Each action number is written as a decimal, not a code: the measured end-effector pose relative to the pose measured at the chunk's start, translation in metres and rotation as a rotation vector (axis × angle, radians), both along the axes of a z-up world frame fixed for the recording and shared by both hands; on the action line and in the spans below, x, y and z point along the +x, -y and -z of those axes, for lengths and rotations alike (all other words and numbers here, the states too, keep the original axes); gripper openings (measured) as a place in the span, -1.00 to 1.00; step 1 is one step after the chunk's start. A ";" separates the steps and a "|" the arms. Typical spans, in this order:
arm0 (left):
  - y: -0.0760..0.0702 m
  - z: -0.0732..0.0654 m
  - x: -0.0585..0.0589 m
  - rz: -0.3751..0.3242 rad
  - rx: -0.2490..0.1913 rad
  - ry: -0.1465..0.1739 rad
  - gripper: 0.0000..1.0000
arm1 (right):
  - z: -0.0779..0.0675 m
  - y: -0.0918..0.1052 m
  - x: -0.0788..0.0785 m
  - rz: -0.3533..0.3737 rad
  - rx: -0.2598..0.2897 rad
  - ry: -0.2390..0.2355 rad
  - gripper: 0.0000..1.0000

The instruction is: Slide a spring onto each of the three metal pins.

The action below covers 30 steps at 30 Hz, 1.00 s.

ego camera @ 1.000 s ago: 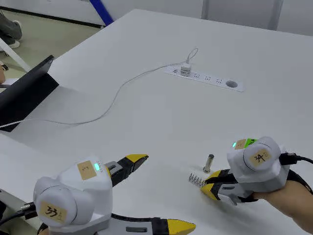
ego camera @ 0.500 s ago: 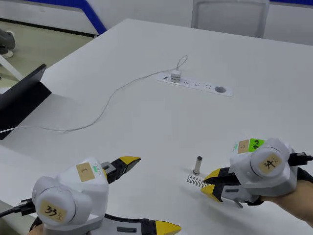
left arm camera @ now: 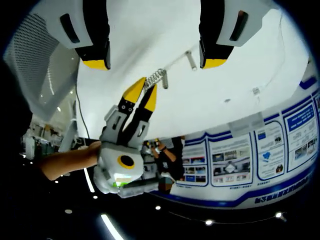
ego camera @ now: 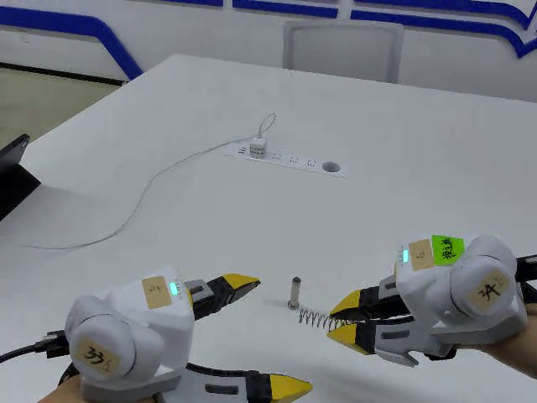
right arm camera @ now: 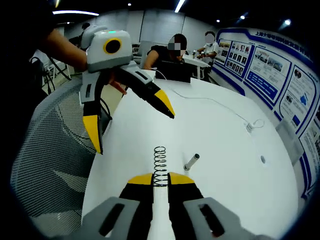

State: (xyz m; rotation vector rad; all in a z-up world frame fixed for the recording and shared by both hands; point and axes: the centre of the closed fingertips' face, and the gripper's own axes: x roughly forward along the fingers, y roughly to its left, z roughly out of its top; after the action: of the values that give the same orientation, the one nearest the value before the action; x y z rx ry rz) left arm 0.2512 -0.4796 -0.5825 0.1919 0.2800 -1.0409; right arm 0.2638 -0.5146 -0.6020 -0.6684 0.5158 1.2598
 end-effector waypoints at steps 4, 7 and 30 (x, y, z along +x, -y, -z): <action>0.007 -0.003 0.000 0.003 -0.002 0.013 0.45 | -0.010 0.006 -0.003 -0.026 -0.006 0.056 -0.79; 0.013 -0.006 0.001 0.014 0.000 0.019 0.43 | -0.020 0.008 -0.006 -0.020 0.019 0.062 -0.79; 0.042 -0.012 -0.020 0.173 0.027 0.003 -0.55 | -0.023 0.011 -0.039 -0.140 0.000 0.044 -0.79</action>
State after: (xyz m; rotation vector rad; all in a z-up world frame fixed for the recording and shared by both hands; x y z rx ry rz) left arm 0.2309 -0.5220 -0.5705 0.2455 0.2788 -1.2089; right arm 0.2246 -0.5255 -0.5789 -0.7406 0.4390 1.3729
